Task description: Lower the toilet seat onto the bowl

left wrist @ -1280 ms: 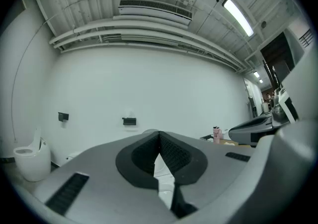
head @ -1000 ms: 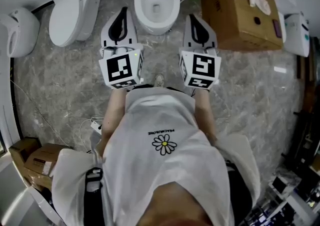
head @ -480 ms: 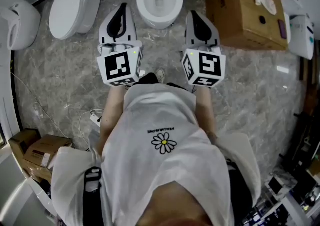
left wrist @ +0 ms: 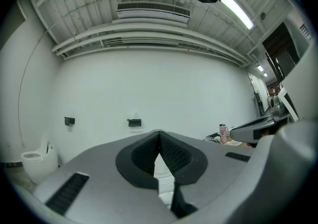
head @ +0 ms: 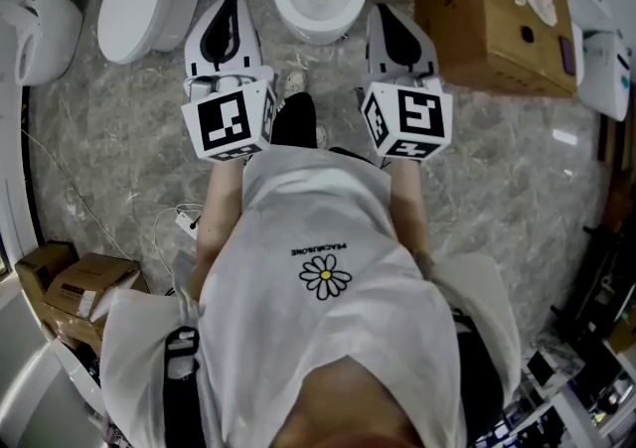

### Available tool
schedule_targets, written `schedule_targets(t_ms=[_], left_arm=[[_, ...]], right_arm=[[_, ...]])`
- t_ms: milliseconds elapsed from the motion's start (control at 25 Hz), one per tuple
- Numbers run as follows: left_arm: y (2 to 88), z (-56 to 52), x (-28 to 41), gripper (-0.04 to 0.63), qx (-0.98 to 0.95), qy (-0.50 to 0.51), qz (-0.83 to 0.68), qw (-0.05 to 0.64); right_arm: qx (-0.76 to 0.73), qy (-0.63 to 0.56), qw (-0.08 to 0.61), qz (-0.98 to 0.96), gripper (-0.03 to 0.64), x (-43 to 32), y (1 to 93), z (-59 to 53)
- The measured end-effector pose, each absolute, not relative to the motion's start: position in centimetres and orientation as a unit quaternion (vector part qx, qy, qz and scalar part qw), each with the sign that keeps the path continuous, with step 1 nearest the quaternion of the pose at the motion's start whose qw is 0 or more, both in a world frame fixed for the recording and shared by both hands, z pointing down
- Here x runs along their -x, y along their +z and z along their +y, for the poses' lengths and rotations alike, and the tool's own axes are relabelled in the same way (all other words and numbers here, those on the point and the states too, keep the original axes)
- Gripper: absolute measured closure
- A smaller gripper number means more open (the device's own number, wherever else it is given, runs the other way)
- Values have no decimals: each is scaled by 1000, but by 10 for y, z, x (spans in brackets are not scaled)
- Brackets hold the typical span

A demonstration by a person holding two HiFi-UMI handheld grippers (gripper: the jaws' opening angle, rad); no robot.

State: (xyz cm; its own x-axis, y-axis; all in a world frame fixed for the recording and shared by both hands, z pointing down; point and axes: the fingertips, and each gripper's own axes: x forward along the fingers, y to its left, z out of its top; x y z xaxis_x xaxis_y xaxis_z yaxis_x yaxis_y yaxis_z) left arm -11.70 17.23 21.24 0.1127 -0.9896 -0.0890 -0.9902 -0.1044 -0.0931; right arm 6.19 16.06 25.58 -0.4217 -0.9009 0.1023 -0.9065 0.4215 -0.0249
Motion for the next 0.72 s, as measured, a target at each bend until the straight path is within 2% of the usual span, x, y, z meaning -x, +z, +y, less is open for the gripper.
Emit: schedule_targets(t_ms=[280,720], left_arm=[[200,153,104,574,754,8,651,94],[203,119,101,574,757,7,648,83]], right_arm=[[-537,28,30,-843,586,-67,251,147],[-556,47,40,-829,586,-82,262,121]])
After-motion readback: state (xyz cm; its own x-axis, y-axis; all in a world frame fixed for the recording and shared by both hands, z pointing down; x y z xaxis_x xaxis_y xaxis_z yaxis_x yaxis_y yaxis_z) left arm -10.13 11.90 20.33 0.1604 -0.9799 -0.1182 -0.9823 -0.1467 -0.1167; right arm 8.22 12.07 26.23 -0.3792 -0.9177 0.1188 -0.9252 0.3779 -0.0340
